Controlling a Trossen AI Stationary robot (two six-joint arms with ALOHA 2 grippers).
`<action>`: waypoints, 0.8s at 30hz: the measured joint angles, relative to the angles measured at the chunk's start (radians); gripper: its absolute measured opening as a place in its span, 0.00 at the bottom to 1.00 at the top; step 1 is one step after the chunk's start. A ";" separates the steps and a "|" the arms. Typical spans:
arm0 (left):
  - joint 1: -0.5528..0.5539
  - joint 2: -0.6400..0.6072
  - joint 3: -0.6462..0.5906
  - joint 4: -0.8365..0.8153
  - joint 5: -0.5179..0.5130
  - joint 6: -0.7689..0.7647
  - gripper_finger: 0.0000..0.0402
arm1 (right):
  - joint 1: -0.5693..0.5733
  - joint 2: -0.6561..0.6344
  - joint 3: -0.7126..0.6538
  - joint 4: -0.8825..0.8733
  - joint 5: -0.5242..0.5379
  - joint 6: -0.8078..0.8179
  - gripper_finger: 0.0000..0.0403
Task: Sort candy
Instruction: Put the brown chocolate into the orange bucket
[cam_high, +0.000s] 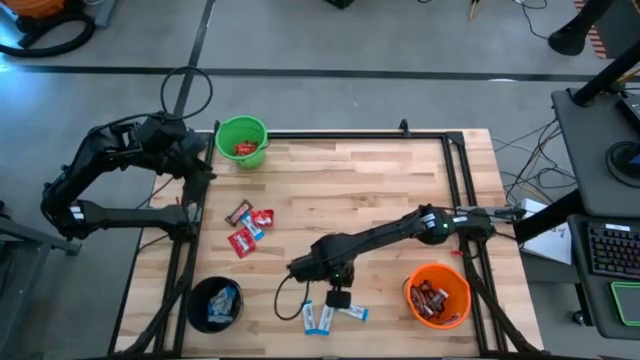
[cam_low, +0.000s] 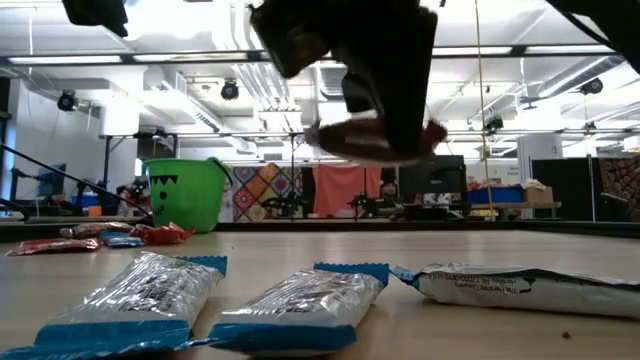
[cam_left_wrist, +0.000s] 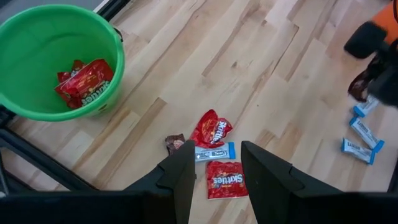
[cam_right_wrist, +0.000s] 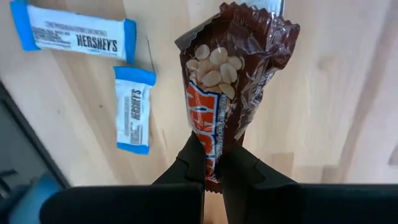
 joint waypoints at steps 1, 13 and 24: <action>0.000 -0.001 0.000 0.000 0.000 0.009 0.28 | 0.001 -0.010 -0.002 -0.002 0.003 0.023 0.03; 0.000 -0.002 0.000 0.001 0.000 0.085 0.28 | 0.002 -0.215 -0.038 0.000 0.123 0.214 0.03; 0.000 -0.002 0.000 0.026 0.000 0.024 0.28 | 0.028 -0.478 -0.476 -0.001 0.171 0.265 0.03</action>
